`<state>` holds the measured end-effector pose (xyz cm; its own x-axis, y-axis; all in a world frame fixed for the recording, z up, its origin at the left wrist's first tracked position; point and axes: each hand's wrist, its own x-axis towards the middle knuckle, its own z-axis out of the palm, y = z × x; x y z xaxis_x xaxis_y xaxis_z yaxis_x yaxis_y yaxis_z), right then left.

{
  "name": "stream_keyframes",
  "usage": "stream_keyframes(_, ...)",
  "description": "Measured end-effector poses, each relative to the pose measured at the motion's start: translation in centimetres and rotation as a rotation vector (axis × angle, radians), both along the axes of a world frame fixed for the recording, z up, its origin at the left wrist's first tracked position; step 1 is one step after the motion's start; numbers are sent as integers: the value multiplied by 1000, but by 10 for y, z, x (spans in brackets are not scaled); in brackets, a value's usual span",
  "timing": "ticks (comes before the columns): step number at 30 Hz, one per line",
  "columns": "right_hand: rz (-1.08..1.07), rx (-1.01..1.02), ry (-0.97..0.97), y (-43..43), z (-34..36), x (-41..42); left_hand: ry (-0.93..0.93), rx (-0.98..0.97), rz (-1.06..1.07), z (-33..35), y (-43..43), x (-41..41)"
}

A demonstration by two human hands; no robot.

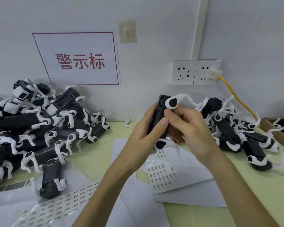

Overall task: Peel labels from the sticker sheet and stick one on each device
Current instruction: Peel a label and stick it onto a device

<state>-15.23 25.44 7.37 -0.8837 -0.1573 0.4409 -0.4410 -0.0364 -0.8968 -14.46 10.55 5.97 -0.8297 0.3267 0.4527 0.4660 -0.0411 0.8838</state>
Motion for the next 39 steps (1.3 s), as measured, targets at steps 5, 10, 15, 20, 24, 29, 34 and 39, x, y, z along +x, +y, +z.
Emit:
stream_keyframes(5, 41, 1, 35, 0, 0, 1, 50, -20, 5, 5, -3, 4)
stream_keyframes(10, 45, 52, 34, 2, -3, -1, 23, -49, 37, 1, -6, 0)
stream_keyframes(15, 76, 111, 25, 7, -1, -1, -73, -86, 13, 2, -9, 2)
stream_keyframes(20, 75, 152, 18, 7, -3, -1, -193, -89, -21, 8, -13, 4)
stream_keyframes(24, 81, 94, 39, -2, -4, 2, -192, -44, 70, 6, -12, 0)
stream_keyframes(29, 57, 74, 53, -7, -4, 4, -205, -19, 4, 1, -14, -5)
stream_keyframes(34, 13, 95, 39, -8, -6, 3, -209, -18, 11, -1, -12, -9)
stream_keyframes(39, 7, 77, 34, -10, -5, 5, -246, -18, 23, 0, -11, -5)
